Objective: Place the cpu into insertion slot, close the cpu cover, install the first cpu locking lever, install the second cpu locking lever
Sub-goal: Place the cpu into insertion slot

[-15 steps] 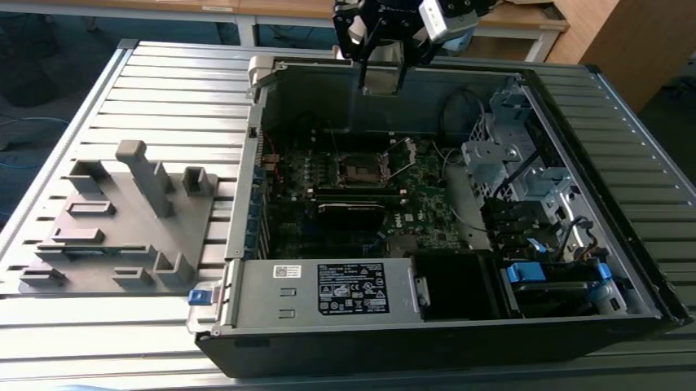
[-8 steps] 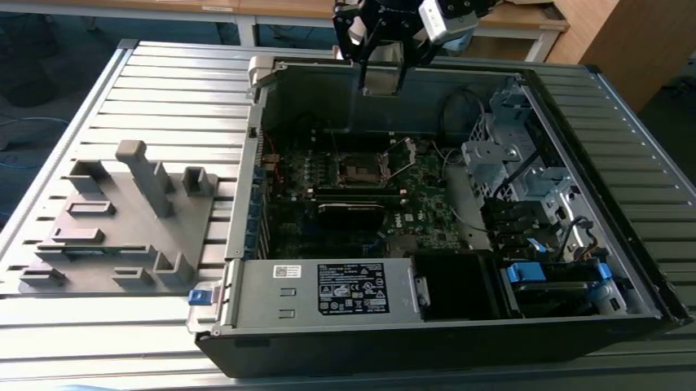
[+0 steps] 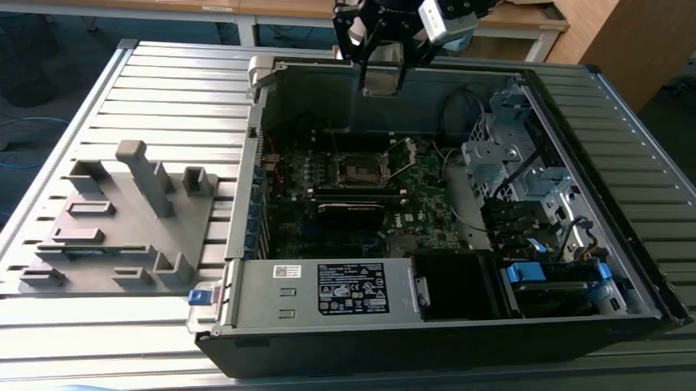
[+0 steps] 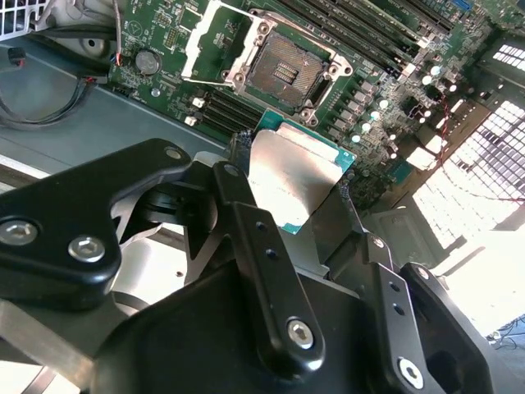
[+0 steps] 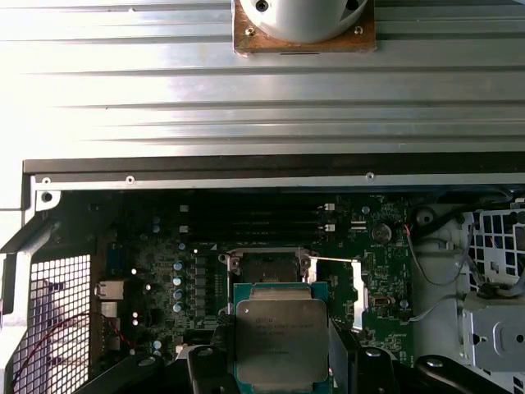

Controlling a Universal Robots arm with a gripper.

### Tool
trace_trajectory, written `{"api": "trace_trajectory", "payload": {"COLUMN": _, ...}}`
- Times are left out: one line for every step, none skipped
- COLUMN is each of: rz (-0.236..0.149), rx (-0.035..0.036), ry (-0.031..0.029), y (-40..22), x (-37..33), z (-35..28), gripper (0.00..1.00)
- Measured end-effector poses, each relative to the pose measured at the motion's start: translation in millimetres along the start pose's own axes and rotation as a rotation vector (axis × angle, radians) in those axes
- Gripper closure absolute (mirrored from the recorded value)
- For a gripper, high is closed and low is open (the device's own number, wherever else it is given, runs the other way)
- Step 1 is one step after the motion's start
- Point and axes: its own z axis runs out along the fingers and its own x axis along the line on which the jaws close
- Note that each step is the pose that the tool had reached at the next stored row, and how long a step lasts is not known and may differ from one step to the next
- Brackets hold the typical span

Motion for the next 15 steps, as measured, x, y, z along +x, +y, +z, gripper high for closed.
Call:
{"api": "trace_trajectory", "payload": {"rz": 0.000, "rx": 0.0000, "ry": 0.0000, "y": 0.0, "x": 0.0, "z": 0.0, "gripper": 0.46}}
{"api": "trace_trajectory", "payload": {"rz": 0.000, "rx": 0.0000, "ry": 0.0000, "y": 0.0, "x": 0.0, "z": 0.0, "gripper": 0.46}}
{"api": "trace_trajectory", "payload": {"rz": 0.000, "rx": 0.0000, "ry": 0.0000, "y": 0.0, "x": 0.0, "z": 0.0, "gripper": 0.46}}
{"api": "trace_trajectory", "payload": {"rz": 0.000, "rx": 0.0000, "ry": 0.0000, "y": 0.0, "x": 0.0, "z": 0.4, "gripper": 0.46}}
{"api": "trace_trajectory", "payload": {"rz": 0.000, "rx": 0.0000, "ry": 0.0000, "y": -0.1, "x": 0.0, "z": 0.8, "gripper": 0.46}}
{"api": "trace_trajectory", "payload": {"rz": 0.000, "rx": 0.0000, "ry": 0.0000, "y": -0.1, "x": 0.0, "z": 0.8, "gripper": 0.46}}
{"api": "trace_trajectory", "payload": {"rz": 0.000, "rx": -0.0001, "ry": 0.0000, "y": -0.1, "x": 0.0, "z": 1.0, "gripper": 0.46}}
{"api": "trace_trajectory", "payload": {"rz": 0.000, "rx": -0.0002, "ry": -0.0001, "y": -0.1, "x": 0.0, "z": 1.3, "gripper": 0.46}}
{"api": "trace_trajectory", "payload": {"rz": 0.000, "rx": -0.0001, "ry": 0.0000, "y": -0.1, "x": 0.0, "z": 1.3, "gripper": 0.46}}
{"api": "trace_trajectory", "payload": {"rz": 0.000, "rx": 0.0000, "ry": 0.0000, "y": -0.1, "x": 0.0, "z": 1.3, "gripper": 0.46}}
{"api": "trace_trajectory", "payload": {"rz": 0.000, "rx": 0.0000, "ry": 0.0000, "y": -0.1, "x": 0.0, "z": 1.3, "gripper": 0.46}}
{"api": "trace_trajectory", "payload": {"rz": 0.000, "rx": 0.0000, "ry": 0.0000, "y": -0.1, "x": 0.0, "z": 1.6, "gripper": 0.46}}
{"api": "trace_trajectory", "payload": {"rz": 0.000, "rx": 0.0000, "ry": 0.0000, "y": -0.2, "x": 0.0, "z": 1.9, "gripper": 0.46}}
{"api": "trace_trajectory", "payload": {"rz": 0.000, "rx": 0.0000, "ry": 0.0000, "y": -0.2, "x": 0.0, "z": 1.9, "gripper": 0.46}}
{"api": "trace_trajectory", "payload": {"rz": 0.000, "rx": 0.0000, "ry": 0.0000, "y": -0.2, "x": 0.0, "z": 1.9, "gripper": 0.46}}
